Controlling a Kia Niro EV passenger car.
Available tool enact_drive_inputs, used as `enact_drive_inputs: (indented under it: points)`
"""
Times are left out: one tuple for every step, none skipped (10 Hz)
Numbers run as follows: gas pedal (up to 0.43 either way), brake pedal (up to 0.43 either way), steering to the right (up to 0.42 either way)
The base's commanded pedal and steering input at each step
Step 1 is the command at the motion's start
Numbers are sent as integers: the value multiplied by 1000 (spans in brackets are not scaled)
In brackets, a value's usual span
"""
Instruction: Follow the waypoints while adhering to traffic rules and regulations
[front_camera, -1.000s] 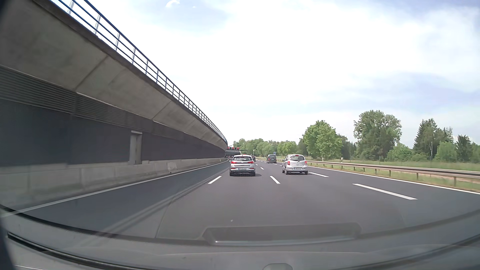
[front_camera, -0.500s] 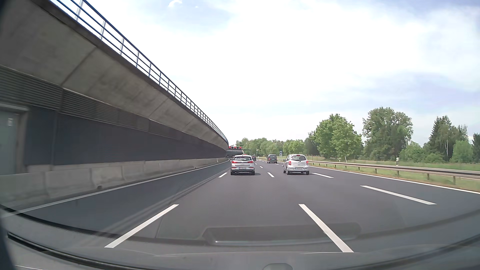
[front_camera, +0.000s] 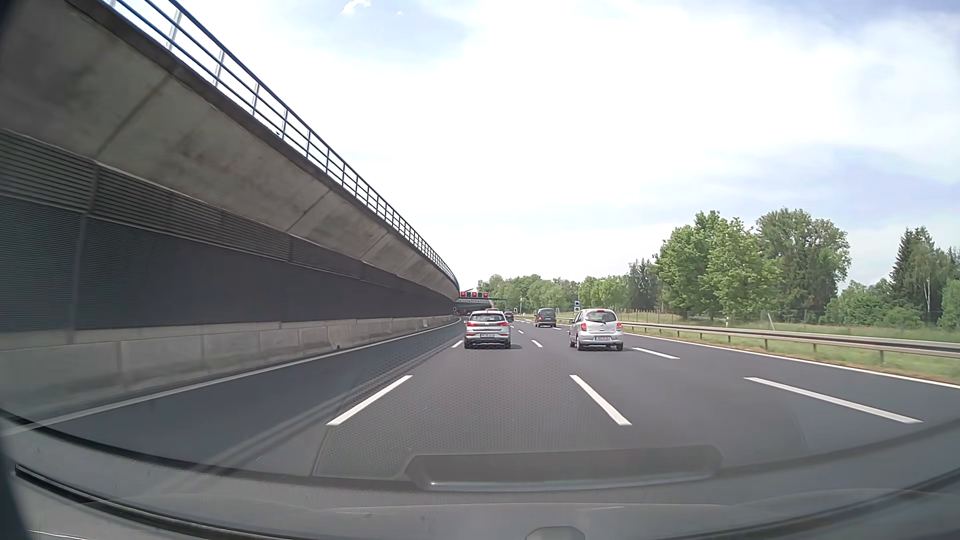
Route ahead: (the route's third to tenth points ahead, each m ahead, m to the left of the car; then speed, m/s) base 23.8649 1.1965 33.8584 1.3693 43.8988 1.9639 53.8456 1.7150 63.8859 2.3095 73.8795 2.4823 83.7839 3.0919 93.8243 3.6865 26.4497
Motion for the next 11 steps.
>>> enact_drive_inputs:
  points:
    - [209, 0, -4]
    - [220, 0, -4]
    - [228, 0, -4]
    - [228, 0, -4]
    - [228, 0, -4]
    - [228, 0, -4]
    - [228, 0, -4]
    - [228, 0, -4]
    - [228, 0, -4]
    - [228, 0, -4]
    - [228, 0, -4]
